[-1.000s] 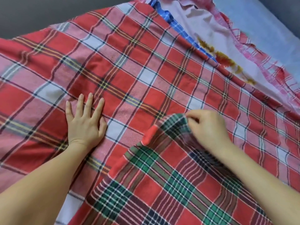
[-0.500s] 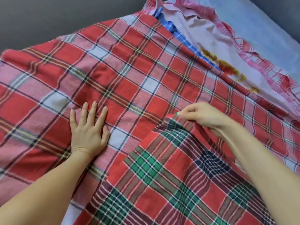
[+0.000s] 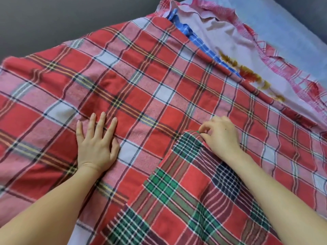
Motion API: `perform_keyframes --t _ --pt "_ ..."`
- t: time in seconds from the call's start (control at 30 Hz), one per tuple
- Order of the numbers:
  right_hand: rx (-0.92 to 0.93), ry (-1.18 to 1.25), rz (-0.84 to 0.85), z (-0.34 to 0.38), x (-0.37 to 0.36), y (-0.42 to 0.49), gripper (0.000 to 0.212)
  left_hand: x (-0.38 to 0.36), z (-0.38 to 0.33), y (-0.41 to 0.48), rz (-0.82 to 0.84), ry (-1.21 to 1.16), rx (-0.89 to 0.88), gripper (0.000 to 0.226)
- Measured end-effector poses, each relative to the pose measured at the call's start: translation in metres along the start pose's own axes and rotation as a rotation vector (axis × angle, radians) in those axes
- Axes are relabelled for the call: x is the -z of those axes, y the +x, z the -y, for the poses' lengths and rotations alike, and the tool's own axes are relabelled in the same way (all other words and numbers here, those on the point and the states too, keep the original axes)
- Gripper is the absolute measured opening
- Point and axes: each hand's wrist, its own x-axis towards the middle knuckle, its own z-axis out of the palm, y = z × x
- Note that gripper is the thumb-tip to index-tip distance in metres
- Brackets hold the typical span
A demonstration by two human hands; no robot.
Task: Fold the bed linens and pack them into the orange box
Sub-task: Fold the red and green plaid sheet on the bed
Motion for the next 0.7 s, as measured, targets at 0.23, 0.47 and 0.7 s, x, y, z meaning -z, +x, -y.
perform_keyframes --t 0.23,0.47,0.7 --pt "0.283 -0.092 0.35 0.012 0.0 -0.007 0.024 0.0 0.0 0.0 0.013 0.006 0.001 0.058" --pt "0.125 -0.047 0.308 0.015 -0.026 -0.005 0.013 -0.001 0.0 0.0 0.007 0.004 -0.003 0.057" --pt "0.142 0.157 0.255 0.015 0.047 0.021 0.017 -0.001 0.001 0.0 0.012 0.005 -0.006 0.058"
